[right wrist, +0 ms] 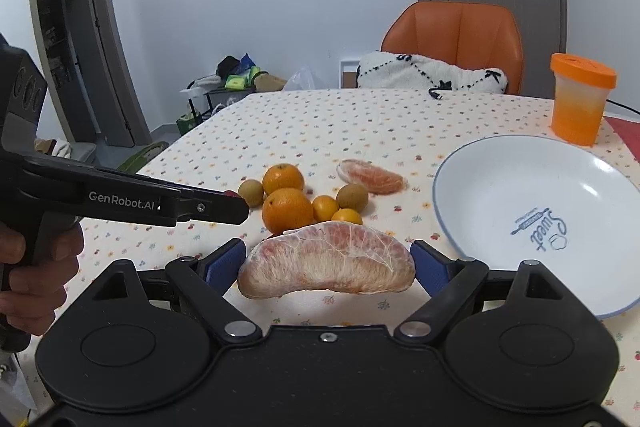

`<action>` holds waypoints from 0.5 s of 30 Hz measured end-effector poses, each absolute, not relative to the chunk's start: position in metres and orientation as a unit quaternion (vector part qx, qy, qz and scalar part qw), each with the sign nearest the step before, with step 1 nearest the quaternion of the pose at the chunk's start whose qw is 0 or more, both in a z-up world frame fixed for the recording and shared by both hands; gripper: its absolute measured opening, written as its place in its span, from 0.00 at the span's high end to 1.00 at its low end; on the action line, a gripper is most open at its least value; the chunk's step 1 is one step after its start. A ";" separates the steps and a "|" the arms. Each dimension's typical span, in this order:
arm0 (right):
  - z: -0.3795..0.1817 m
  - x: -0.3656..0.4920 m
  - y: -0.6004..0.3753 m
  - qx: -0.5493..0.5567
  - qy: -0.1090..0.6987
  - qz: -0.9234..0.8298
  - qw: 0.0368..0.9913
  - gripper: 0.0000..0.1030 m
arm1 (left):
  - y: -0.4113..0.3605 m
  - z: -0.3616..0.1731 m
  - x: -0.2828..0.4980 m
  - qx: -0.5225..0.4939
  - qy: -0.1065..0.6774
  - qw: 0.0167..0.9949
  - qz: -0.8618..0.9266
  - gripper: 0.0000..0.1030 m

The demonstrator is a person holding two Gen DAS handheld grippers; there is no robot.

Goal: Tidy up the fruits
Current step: 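Grasp pomelo segment with right tool while left tool grasps red plum, carry both over plate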

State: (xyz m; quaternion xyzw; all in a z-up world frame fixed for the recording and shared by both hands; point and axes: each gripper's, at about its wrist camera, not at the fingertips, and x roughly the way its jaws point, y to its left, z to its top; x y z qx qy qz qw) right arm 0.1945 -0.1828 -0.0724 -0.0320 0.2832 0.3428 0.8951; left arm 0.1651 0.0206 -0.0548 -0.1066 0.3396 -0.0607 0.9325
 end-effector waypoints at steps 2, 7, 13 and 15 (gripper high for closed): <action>-0.069 0.194 -0.187 -0.031 0.278 0.335 0.900 0.16 | 0.018 -0.053 0.166 -0.108 0.337 0.933 -0.064 0.78; -0.062 0.198 -0.202 -0.020 0.268 0.315 0.910 0.16 | 0.011 -0.050 0.170 -0.109 0.334 0.933 -0.072 0.78; -0.063 0.203 -0.221 -0.015 0.263 0.282 0.923 0.16 | -0.006 -0.048 0.181 -0.098 0.333 0.933 -0.095 0.78; -0.064 0.206 -0.229 -0.013 0.262 0.270 0.926 0.16 | -0.013 -0.049 0.186 -0.095 0.336 0.932 -0.102 0.78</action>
